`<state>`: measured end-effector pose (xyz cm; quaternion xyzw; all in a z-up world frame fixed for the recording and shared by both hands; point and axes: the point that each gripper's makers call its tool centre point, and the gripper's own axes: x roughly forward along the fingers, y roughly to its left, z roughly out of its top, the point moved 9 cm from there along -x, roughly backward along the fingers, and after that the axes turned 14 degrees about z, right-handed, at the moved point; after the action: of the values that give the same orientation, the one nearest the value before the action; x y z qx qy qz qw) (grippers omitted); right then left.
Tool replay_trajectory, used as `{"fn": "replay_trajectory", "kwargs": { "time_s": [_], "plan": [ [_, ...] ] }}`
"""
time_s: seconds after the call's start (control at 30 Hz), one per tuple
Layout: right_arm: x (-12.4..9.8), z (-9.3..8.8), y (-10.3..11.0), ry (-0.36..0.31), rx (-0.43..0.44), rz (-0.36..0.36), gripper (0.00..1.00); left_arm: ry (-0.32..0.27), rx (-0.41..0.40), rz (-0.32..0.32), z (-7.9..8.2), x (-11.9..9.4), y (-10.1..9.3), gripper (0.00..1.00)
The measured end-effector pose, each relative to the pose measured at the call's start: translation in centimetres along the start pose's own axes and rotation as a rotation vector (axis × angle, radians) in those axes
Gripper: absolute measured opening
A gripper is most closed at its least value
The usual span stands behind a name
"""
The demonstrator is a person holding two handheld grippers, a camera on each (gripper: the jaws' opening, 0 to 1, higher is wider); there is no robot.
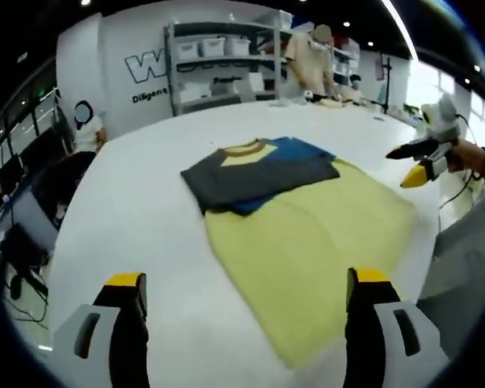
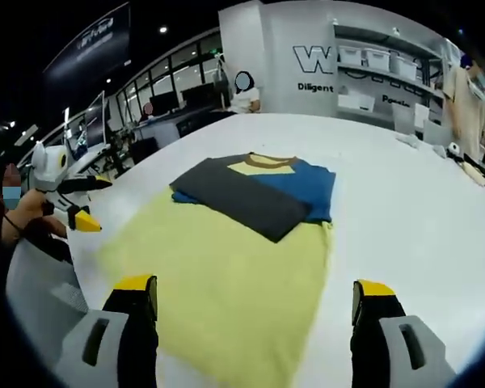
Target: Fold the garment on the visible template until the final outline fits inside the template.
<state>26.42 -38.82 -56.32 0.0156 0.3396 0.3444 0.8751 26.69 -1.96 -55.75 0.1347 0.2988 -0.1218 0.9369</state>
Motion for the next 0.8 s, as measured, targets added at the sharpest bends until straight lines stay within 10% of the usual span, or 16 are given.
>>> {"fn": "replay_trajectory", "kwargs": {
  "time_s": [0.8],
  "plan": [
    [-1.3, -5.5, 0.8, 0.11, 0.046, -0.006, 0.99, 0.149, -0.064, -0.062, -4.2, -2.0, -2.7, 0.85]
  ]
}}
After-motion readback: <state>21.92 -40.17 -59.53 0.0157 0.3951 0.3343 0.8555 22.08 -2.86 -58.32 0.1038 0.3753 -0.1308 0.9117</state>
